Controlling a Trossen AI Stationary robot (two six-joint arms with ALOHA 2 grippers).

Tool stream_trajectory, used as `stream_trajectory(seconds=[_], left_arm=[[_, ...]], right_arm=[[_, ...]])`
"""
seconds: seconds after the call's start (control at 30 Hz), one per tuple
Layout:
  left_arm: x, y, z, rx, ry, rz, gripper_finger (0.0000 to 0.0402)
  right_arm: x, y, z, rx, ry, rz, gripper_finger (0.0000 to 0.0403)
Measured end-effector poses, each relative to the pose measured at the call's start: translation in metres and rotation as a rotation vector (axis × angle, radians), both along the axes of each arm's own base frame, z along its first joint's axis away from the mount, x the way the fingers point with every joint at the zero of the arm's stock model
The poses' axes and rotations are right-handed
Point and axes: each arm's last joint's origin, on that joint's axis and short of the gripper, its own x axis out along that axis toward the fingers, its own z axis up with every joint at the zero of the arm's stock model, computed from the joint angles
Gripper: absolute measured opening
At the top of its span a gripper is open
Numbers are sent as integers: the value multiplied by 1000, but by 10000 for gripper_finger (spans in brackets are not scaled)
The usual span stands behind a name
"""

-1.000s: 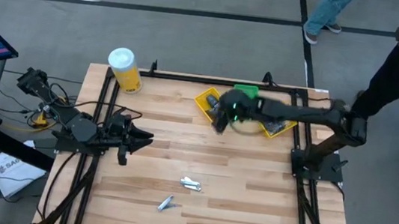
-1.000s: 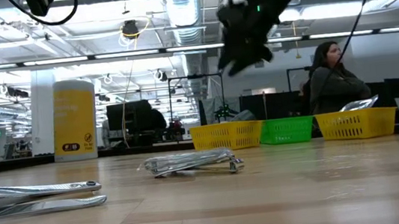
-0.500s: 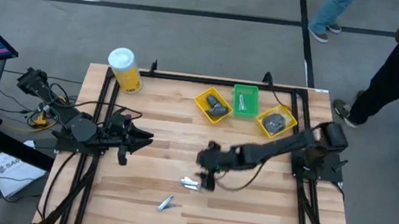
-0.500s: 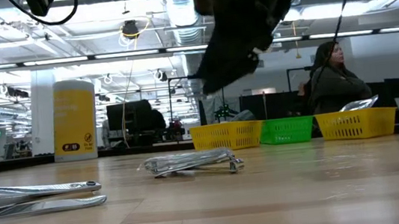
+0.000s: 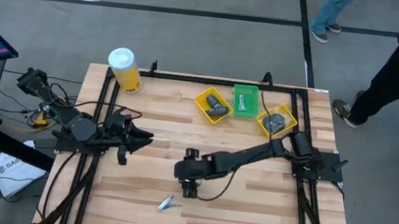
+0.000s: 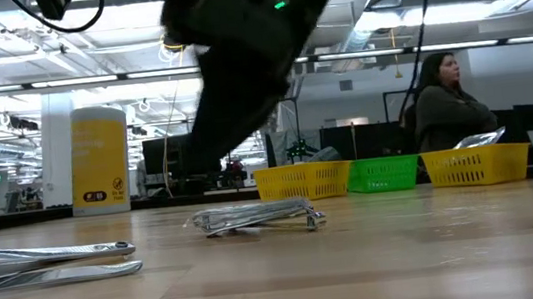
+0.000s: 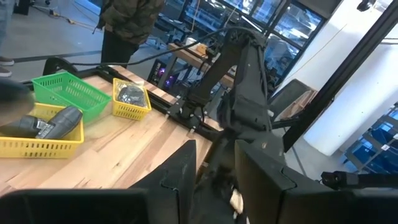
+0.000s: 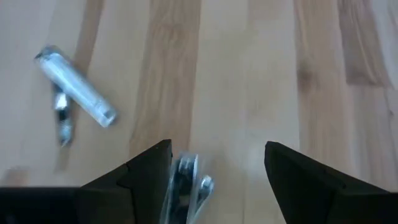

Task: Pick & Place Travel size toiletries
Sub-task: Put the silver nail cutter into the green basket

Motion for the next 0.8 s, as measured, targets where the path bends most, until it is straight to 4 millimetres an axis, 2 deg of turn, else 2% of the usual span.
stream_trajectory(seconds=[0.17, 0.33, 0.57, 0.67, 0.8], left_arm=[[0, 0, 0, -2, -3, 0, 104], [0, 0, 1, -7, -7, 0, 104], [0, 0, 1, -7, -9, 0, 104], [0, 0, 1, -6, -10, 0, 104], [0, 0, 1, -6, -10, 0, 104]], right_arm=[[12, 6, -7, -11, 25, 17, 244], [11, 11, -17, -17, 75, 16, 244], [9, 3, -33, -22, 157, -17, 242], [9, 0, -33, -18, 160, -26, 226], [10, -5, -34, -15, 172, -37, 184]])
